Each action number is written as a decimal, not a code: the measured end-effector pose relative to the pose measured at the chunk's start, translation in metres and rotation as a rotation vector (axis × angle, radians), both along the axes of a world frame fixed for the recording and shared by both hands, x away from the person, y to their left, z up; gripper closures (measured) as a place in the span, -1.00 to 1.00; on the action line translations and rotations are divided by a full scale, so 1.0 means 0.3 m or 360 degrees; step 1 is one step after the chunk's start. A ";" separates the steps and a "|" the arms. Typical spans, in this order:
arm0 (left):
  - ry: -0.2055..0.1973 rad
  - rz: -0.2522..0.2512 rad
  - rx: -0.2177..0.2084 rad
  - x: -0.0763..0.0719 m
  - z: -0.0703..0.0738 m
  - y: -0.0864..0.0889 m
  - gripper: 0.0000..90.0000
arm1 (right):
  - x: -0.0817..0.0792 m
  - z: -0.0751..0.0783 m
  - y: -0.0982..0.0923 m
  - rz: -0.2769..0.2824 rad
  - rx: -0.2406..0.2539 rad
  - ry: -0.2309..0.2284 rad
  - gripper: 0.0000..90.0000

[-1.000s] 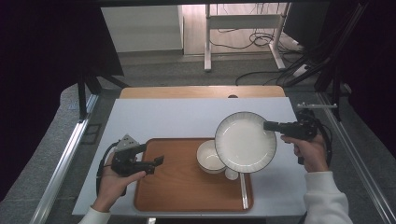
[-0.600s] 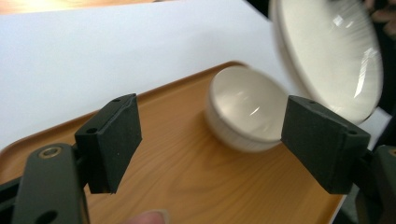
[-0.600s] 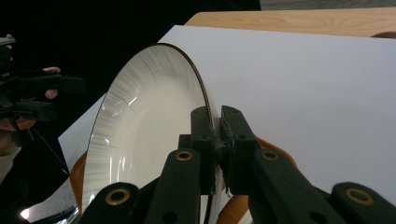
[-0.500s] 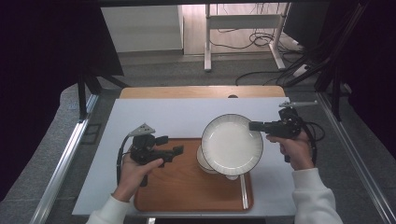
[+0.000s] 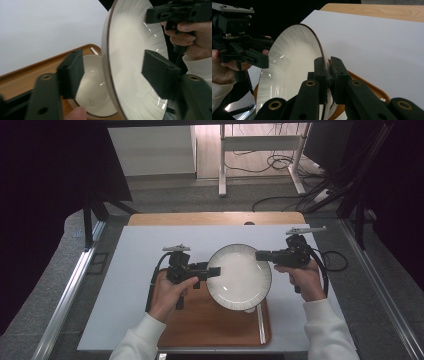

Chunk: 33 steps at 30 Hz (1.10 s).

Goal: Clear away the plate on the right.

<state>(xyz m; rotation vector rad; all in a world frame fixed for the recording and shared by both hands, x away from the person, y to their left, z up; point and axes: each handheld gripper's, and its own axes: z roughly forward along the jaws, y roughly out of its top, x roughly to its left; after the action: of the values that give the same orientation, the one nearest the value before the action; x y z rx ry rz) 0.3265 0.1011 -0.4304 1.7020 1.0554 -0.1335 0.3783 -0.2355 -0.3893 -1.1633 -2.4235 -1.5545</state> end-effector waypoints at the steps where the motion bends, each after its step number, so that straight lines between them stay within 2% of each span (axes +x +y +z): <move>1: 0.0015 -0.0015 -0.0009 0.003 -0.001 -0.003 -0.07 | -0.001 0.000 0.004 -0.0001 0.0003 0.0006 0.88; 4: 0.0034 -0.0036 -0.0024 0.009 -0.006 -0.003 0.19 | -0.002 -0.001 0.013 0.0008 0.0004 0.0003 0.88; 8: 0.0044 0.0009 -0.0001 0.017 -0.011 0.006 0.59 | -0.002 -0.002 0.016 0.0015 0.0006 0.0002 0.88; 10: 0.0067 -0.0003 -0.0032 0.028 -0.015 0.017 0.80 | -0.002 -0.002 0.013 0.0016 0.0019 0.0005 0.88; 11: 0.0086 -0.0008 -0.0060 0.032 -0.016 0.021 0.82 | -0.002 -0.002 0.012 0.0014 0.0023 0.0002 0.88; 17: 0.0108 -0.0016 -0.0068 0.044 -0.014 0.030 0.84 | -0.003 -0.001 0.014 0.0019 0.0028 -0.0004 0.87; 25: 0.0164 -0.0014 -0.0116 0.058 -0.008 0.058 0.83 | 0.001 -0.008 0.025 0.0051 0.0049 0.0043 0.83; 33: 0.0189 0.0002 -0.0128 0.069 -0.008 0.091 0.83 | 0.003 -0.016 0.042 0.0107 0.0076 0.0072 0.73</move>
<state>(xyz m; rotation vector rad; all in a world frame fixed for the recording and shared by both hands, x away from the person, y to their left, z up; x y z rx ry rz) 0.3473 0.1284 -0.4328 1.6367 1.1238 -0.2755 0.3792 -0.2230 -0.3939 -1.0850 -2.3580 -1.5406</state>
